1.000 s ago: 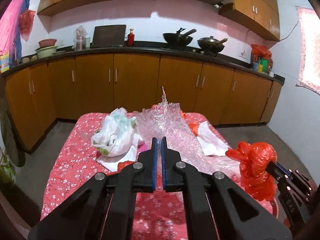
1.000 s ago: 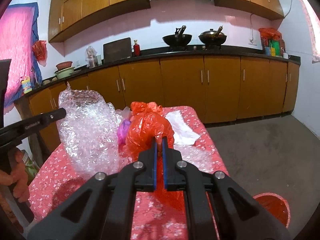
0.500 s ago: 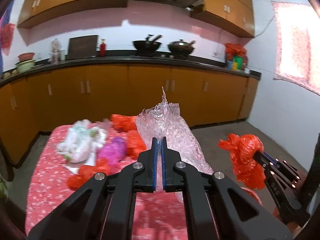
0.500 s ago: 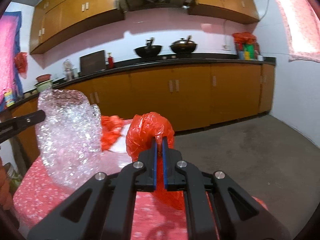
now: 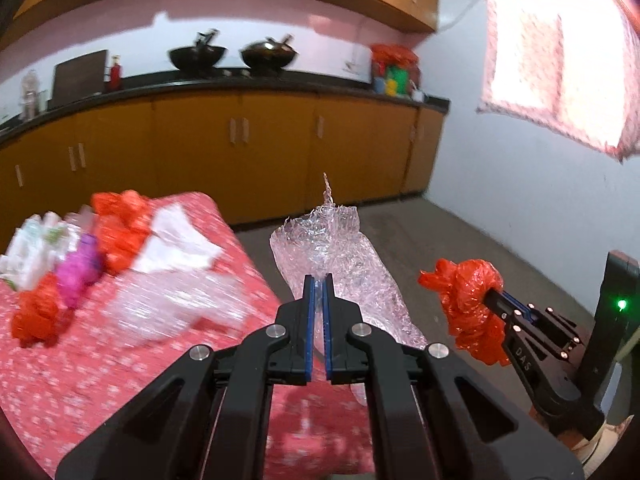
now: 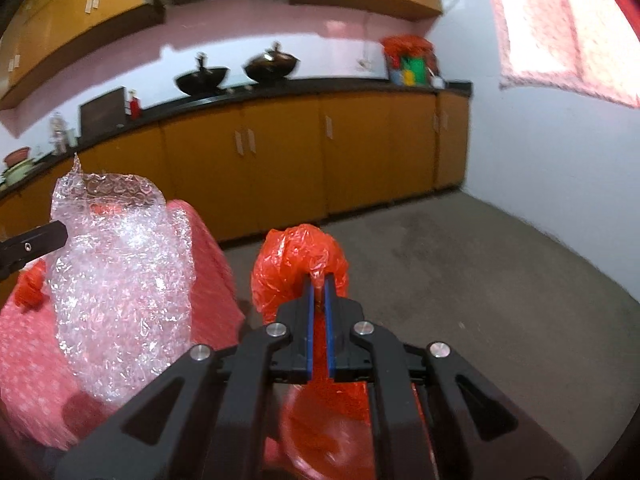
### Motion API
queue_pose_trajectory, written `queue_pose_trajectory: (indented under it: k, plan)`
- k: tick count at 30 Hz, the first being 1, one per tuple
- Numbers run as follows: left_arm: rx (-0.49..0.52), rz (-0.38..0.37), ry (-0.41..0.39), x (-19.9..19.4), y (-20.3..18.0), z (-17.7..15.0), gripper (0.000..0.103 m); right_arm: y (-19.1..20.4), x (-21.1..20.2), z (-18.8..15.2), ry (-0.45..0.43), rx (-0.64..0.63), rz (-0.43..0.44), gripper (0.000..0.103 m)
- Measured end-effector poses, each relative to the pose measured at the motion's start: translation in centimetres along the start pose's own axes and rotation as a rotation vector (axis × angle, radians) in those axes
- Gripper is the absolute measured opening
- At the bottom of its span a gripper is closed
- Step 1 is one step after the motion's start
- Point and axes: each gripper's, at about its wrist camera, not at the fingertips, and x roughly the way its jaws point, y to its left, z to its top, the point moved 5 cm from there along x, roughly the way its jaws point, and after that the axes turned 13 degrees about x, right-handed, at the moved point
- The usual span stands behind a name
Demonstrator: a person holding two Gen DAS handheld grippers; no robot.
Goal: Collect trash
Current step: 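Carry the bubble wrap and red bag with both tools toward the orange basket, then open the left tool over the basket while the right tool releases the red bag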
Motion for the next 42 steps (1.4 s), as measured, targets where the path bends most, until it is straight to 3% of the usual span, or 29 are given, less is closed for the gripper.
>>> queue_pose_trajectory:
  k: [12, 21, 30, 38, 42]
  plan:
    - [0.095, -0.093, 0.153, 7.5, -8.3, -3.7, 0.004, -8.2, 4.6, -4.3, 0.128, 0.104, -0.082, 0.006]
    - [0.133, -0.139, 0.219, 10.5, -10.9, -5.2, 0.004, -9.7, 7.7, -5.0, 0.164, 0.139, -0.068, 0.01]
    - [0.137, -0.156, 0.244, 11.9, -11.7, -5.8, 0.008, -10.6, 8.9, -4.1, 0.156, 0.166, -0.048, 0.021]
    - [0.108, -0.181, 0.25, 12.4, -11.5, -5.6, 0.013, -11.1, 8.0, -3.9, 0.141, 0.151, -0.08, 0.021]
    - [0.086, -0.192, 0.243, 12.2, -11.2, -5.4, 0.025, -10.9, 7.3, -3.5, 0.126, 0.148, -0.079, 0.021]
